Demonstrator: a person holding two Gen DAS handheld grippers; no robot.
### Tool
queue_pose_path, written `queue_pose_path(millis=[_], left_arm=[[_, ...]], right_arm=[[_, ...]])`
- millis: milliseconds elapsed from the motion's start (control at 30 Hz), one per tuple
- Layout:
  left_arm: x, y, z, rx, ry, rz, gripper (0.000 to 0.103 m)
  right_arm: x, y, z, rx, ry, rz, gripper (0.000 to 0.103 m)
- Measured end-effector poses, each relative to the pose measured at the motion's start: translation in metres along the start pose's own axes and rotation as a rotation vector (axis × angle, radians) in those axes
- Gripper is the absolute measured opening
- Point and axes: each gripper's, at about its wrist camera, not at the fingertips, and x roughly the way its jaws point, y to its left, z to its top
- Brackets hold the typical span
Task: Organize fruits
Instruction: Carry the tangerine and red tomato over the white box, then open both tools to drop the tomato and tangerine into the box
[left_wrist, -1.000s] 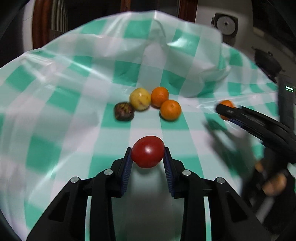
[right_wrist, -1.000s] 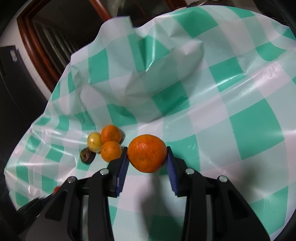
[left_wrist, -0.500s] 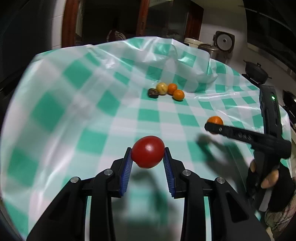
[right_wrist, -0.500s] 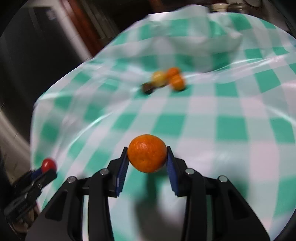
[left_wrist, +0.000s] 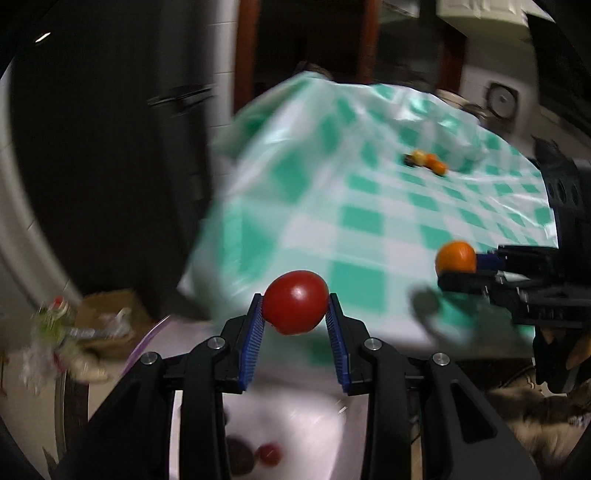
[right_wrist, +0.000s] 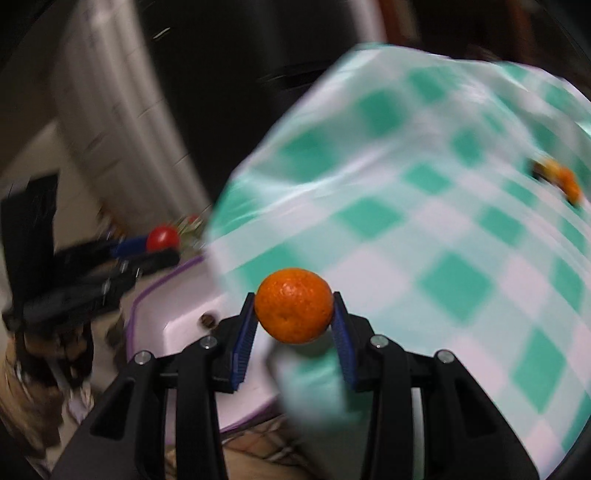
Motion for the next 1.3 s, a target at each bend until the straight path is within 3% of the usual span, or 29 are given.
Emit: queue_pose_path(millis=[133,267,400,467,767,1100,1133,1200,1300], left_arm=[[-0.012,0.047,-0.028,-0.035,0.045,0.084,0.032],[0.019,0.078,-0.060,-0.035,0.206,0.116,0.032],[0.074,0.094,-0.076,-0.043,0.364,0.103,0.032],[0.103,0.098,-0.074,-0.048,0.419,0.075,0.032],[0.200,0.103,-0.096,0.066,0.611,0.113,0.032],[0.226,0.099,-0.116,0.162,0.690,0.158,0.033],[0.227,0.099,-0.117,0.164,0.691,0.161,0.033],[0.225,0.098,-0.117,0.159,0.688,0.158,0.033],[0.219,0.097,-0.118,0.156,0.678,0.167,0.034]], right_arm=[[0.025,0.061,-0.006,-0.168,0.077,0.097,0.040],[0.079,0.109,-0.029,-0.302,0.254,0.148,0.040],[0.146,0.131,-0.060,-0.402,0.437,0.077,0.040],[0.166,0.134,-0.071,-0.439,0.489,0.051,0.040],[0.231,0.135,-0.108,-0.597,0.693,-0.076,0.040],[0.246,0.145,-0.122,-0.643,0.768,-0.117,0.042],[0.244,0.145,-0.122,-0.640,0.766,-0.114,0.044],[0.245,0.146,-0.119,-0.629,0.757,-0.102,0.060],[0.244,0.148,-0.113,-0.627,0.736,-0.106,0.075]])
